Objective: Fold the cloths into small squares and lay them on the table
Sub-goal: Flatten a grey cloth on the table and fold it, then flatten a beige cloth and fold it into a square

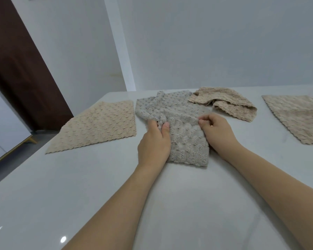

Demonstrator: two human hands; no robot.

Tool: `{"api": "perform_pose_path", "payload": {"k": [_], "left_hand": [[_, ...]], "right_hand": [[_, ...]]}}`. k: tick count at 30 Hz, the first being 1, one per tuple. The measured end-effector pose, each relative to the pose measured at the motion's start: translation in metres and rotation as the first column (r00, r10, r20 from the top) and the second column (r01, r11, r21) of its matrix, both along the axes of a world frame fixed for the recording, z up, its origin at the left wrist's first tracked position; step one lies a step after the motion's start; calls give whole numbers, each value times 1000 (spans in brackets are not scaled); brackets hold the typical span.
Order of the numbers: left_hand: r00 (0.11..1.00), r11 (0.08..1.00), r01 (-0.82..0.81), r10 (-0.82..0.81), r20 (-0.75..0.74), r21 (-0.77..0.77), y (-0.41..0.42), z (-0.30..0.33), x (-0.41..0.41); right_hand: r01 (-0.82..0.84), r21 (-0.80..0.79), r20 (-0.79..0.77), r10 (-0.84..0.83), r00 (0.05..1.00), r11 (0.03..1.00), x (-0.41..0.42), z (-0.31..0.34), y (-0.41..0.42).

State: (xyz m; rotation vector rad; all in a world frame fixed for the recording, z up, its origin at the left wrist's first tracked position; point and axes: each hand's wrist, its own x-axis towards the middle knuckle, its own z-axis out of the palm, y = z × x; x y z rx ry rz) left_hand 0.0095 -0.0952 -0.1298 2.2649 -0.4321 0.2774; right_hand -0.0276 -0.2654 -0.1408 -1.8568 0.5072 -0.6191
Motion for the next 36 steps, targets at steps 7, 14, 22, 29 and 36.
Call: {"api": "perform_pose_path", "payload": {"k": [7,14,22,29,36], "left_hand": [[979,975,-62,100,-175,213,45,18,-41],[974,916,-71,149,-169,395,114,17,-101],[986,934,-59,109,-123,352,139,9,-141],[997,844,-68,83,-5,532,140,4,-149],[991,764,-92,132,-14,638,134,7,-150]], "right_hand": [[-71,-28,-159,65,985,997,-48,27,45],[-210,-214,-268,150,952,954,-105,35,110],[-267,-416,-406,85,910,869,-134,31,131],[-308,-521,-466,38,884,796,-144,21,139],[-341,-623,-537,-69,841,704,-142,21,153]]}}
